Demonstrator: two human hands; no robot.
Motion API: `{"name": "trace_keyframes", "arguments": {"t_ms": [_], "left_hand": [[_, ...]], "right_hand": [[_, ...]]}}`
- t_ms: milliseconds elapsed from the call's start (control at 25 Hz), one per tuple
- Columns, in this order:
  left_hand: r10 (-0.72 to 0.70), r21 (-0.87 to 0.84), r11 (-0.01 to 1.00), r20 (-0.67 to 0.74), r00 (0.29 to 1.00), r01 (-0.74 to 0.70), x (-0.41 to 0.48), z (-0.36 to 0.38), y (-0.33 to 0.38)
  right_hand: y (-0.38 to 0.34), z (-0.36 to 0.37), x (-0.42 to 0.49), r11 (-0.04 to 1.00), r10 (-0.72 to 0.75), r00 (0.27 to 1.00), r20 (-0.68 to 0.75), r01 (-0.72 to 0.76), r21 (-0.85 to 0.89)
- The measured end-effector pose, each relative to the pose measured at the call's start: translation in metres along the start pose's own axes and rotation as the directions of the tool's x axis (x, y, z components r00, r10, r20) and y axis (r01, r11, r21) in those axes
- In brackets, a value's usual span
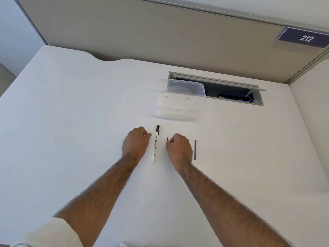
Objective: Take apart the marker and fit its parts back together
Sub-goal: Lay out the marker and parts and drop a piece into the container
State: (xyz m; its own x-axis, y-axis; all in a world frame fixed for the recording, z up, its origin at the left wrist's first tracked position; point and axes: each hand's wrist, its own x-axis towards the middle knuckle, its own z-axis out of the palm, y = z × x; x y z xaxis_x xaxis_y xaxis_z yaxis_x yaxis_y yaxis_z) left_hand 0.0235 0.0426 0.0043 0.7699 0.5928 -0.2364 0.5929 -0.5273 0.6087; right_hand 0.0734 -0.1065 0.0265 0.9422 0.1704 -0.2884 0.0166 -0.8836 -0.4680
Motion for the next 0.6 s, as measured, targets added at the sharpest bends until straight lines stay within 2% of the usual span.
{"name": "trace_keyframes", "arguments": {"t_ms": [80, 200, 320, 600], "left_hand": [[0.202, 0.163, 0.969, -0.102, 0.974, -0.184, 0.001, 0.002, -0.015], [0.327, 0.322, 0.897, -0.023, 0.945, -0.303, 0.01, 0.01, -0.038], [0.363, 0.391, 0.847, 0.068, 0.929, -0.36, 0.014, 0.017, -0.051], [0.348, 0.443, 0.829, 0.066, 0.935, -0.34, 0.016, 0.02, -0.054]], "right_hand": [[0.004, 0.001, 0.001, 0.998, -0.02, 1.0, 0.016, 0.021, -0.054], [0.002, 0.003, -0.001, 0.991, -0.046, 0.998, 0.053, 0.052, -0.126], [-0.002, 0.005, -0.003, 0.984, -0.047, 0.997, 0.066, 0.058, -0.171], [-0.01, 0.006, 0.0, 0.982, 0.006, 0.996, 0.092, 0.011, -0.188]]}}
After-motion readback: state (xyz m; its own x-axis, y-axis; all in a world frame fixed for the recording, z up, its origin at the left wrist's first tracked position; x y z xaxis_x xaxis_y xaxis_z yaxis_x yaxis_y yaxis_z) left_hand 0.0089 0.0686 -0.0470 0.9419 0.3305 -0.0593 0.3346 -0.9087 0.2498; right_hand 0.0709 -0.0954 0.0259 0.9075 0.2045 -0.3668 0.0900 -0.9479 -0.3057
